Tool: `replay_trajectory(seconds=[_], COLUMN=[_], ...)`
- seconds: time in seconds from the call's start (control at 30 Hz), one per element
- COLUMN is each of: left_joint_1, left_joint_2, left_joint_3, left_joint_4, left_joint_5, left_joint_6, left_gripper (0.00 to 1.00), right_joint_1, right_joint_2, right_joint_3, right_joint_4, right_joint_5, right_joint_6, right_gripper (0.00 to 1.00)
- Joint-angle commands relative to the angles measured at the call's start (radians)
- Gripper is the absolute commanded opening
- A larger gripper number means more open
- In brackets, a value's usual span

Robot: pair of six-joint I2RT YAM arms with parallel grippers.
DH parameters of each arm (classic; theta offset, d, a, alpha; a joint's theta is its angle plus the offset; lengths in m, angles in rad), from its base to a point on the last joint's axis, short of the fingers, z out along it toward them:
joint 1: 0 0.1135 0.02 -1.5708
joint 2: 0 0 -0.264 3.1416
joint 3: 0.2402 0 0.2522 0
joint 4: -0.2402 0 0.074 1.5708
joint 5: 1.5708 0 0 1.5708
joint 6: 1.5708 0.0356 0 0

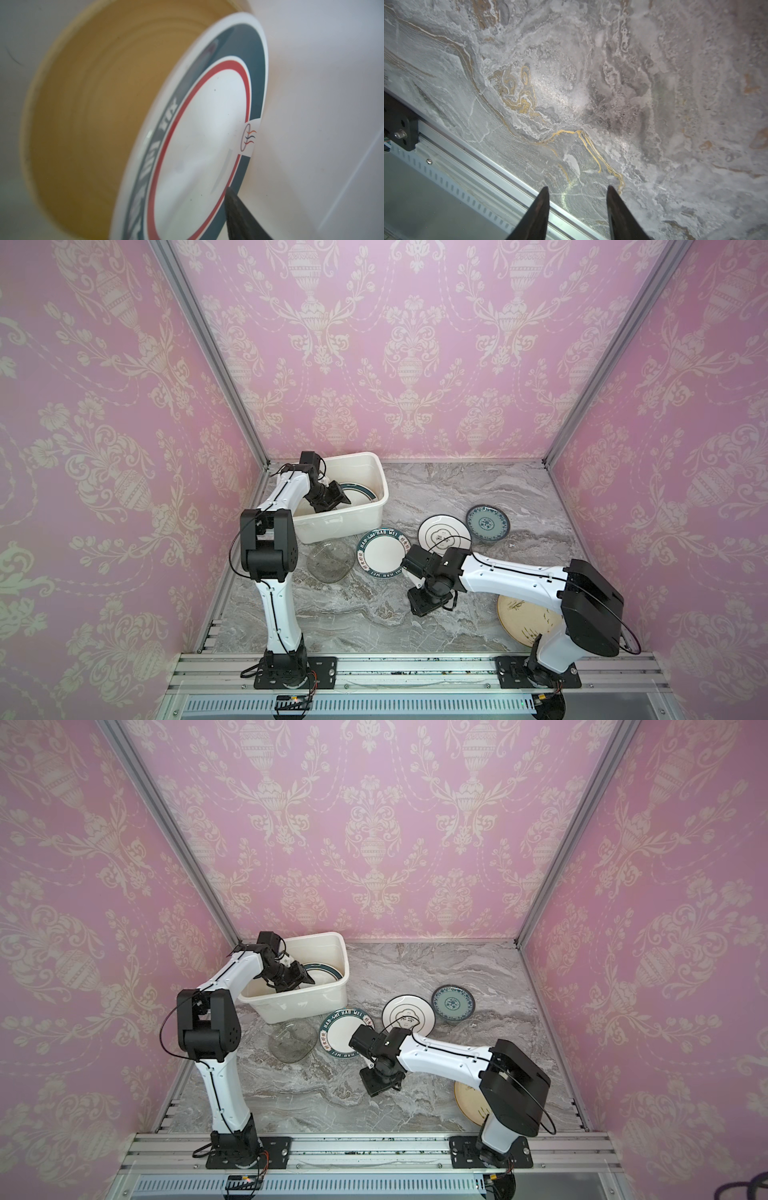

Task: Place the plates into the plastic bin on the countertop
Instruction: 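Open the left gripper and raise it out of the bin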

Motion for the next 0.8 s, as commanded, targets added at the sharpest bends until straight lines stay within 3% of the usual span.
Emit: replay_trajectory(seconds=[0.0, 0.13, 0.47, 0.77], left_joint_1=[-0.008, -0.009, -0.009, -0.011], left_joint_2=[0.024, 0.026, 0.066, 0.053], left_joint_3=[0.040, 0.045, 0.083, 0.099], left_joint_4=[-0.062, -0.074, -0.130, -0.157], left_joint_5=[-0.057, -0.084, -0.134, -0.190], left_joint_6=[0.045, 0.065, 0.110, 0.127], left_gripper=[0.68, 0.81, 0.99, 0.99], right_joint_1=[0.010, 0.011, 0.016, 0.017], right_joint_2=[0.011, 0.011, 0.023, -0.003], right_joint_3=[0.026, 0.029, 0.042, 0.044], right_joint_4=[-0.028, -0.029, -0.038, -0.048], right_joint_5=[0.020, 0.022, 0.028, 0.050], right_joint_6=[-0.012, -0.012, -0.014, -0.012], right_gripper=[0.46, 0.46, 0.46, 0.47])
